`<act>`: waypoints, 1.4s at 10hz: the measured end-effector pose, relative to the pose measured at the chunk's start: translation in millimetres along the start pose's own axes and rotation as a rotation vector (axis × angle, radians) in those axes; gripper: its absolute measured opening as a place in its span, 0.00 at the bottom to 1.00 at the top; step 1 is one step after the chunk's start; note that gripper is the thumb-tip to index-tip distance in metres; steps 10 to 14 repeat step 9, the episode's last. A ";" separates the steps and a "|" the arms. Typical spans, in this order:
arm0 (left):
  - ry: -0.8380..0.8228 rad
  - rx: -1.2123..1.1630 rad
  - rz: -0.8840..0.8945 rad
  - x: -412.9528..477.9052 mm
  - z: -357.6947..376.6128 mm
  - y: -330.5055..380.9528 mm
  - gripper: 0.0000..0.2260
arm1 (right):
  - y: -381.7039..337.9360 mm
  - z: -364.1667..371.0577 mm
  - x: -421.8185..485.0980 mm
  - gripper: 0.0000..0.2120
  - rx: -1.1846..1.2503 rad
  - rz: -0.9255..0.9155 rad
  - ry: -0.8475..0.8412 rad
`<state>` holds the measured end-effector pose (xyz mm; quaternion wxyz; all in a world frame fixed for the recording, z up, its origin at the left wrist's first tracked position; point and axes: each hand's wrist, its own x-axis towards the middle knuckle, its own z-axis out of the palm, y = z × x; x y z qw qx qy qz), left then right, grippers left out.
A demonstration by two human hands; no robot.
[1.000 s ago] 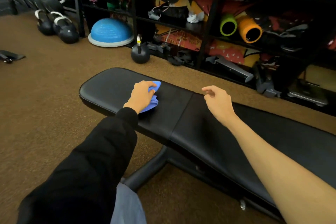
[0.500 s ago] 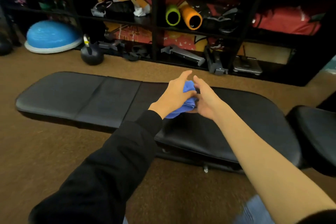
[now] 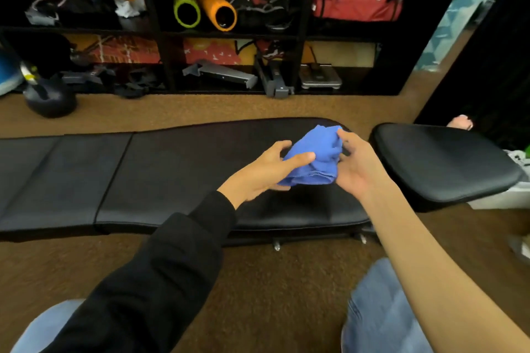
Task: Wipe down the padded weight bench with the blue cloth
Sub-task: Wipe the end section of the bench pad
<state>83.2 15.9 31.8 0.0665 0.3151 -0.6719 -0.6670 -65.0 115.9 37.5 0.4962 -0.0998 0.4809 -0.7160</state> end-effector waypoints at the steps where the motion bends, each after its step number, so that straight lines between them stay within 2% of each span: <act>1: -0.086 -0.112 -0.025 10.9 16.3 -4.0 0.23 | -8.2 -25.5 -10.9 0.14 -0.090 0.008 0.029; 2: -0.112 -0.197 -0.054 17.2 28.6 -3.5 0.17 | -16.6 -49.3 -21.3 0.16 -0.233 0.028 0.140; 3: -0.064 -0.132 -0.086 26.2 36.4 -3.3 0.16 | -21.1 -70.0 -29.0 0.14 -0.267 0.009 0.210; 4: 0.011 0.033 -0.074 35.0 47.4 -3.6 0.15 | -20.3 -81.4 -33.3 0.14 -0.344 0.018 0.251; 5: 0.089 0.198 -0.032 41.3 59.6 -6.5 0.13 | -17.1 -82.9 -34.6 0.07 -0.476 0.010 0.309; 6: 0.186 0.555 0.038 47.3 65.6 -10.7 0.12 | -14.7 -85.3 -30.2 0.08 -0.589 0.037 0.383; 7: 0.242 0.907 0.055 44.7 67.2 -6.5 0.12 | -15.6 -85.2 -28.3 0.28 -0.814 0.090 0.450; 8: 0.197 0.898 0.054 46.2 63.0 -6.7 0.15 | -17.0 -81.8 -23.9 0.40 -1.241 0.022 0.540; 9: 0.193 0.894 0.069 44.1 53.6 -10.9 0.17 | -14.8 -64.1 -24.1 0.32 -1.603 -0.099 0.564; 14: 0.193 0.894 0.069 44.1 53.6 -10.9 0.17 | -14.8 -64.1 -24.1 0.32 -1.603 -0.099 0.564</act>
